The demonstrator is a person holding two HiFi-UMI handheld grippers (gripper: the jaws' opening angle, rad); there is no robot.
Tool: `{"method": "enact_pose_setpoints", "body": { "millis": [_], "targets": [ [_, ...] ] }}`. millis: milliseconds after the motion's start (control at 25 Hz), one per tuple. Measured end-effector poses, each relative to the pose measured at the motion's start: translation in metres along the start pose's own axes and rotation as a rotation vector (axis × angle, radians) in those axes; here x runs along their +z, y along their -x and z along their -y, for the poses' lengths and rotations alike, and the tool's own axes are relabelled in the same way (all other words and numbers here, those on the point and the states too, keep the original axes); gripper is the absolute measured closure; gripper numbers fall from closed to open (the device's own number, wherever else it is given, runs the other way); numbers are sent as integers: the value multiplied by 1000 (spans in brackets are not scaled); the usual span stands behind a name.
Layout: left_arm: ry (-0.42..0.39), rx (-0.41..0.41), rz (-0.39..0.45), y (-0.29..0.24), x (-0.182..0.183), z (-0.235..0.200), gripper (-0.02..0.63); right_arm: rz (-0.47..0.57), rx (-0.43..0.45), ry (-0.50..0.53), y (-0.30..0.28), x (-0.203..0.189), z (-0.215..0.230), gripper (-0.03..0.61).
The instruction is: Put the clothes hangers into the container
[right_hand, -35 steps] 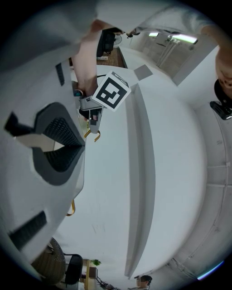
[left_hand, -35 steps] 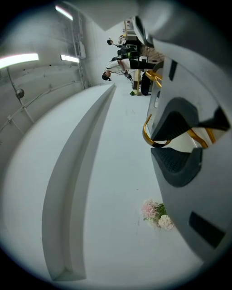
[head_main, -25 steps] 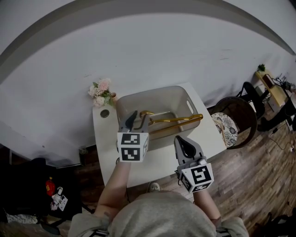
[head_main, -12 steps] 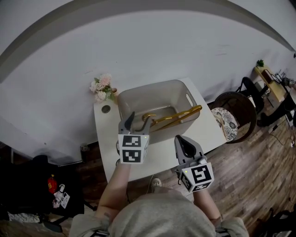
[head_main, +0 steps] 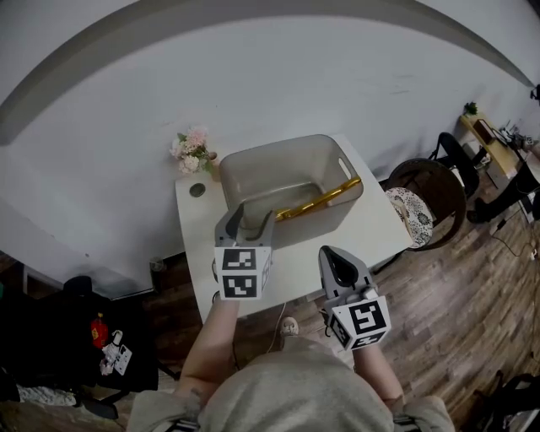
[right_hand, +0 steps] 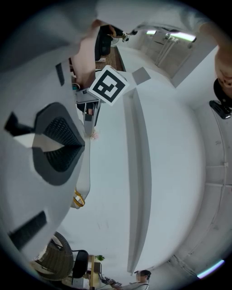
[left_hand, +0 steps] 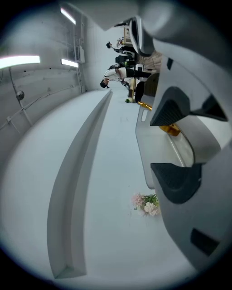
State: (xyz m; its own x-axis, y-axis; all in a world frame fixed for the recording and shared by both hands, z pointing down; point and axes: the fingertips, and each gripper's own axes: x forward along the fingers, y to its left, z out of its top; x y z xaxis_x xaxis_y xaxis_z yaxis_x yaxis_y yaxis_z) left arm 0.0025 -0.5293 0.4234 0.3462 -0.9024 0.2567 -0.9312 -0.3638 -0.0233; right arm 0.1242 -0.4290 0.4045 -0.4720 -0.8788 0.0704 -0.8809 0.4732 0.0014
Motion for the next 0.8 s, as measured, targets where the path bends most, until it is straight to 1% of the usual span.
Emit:
{"method": "enact_pose_setpoints", "body": {
  "millis": [280, 400, 480, 640, 800],
  "targets": [
    [6, -4, 23, 38, -6, 6, 382, -7, -9, -5, 26, 2, -24, 575],
    [15, -4, 38, 58, -11, 8, 382, -13, -16, -6, 40, -4, -34, 575],
    [24, -18, 33, 72, -17, 12, 389, -16, -15, -7, 51, -9, -43, 575],
    [29, -24, 22, 101, -35, 16, 448, -9, -22, 7, 71, -11, -61, 575],
    [52, -19, 49, 134, -46, 18, 510, -25, -17, 11, 93, -16, -81, 575]
  ]
}}
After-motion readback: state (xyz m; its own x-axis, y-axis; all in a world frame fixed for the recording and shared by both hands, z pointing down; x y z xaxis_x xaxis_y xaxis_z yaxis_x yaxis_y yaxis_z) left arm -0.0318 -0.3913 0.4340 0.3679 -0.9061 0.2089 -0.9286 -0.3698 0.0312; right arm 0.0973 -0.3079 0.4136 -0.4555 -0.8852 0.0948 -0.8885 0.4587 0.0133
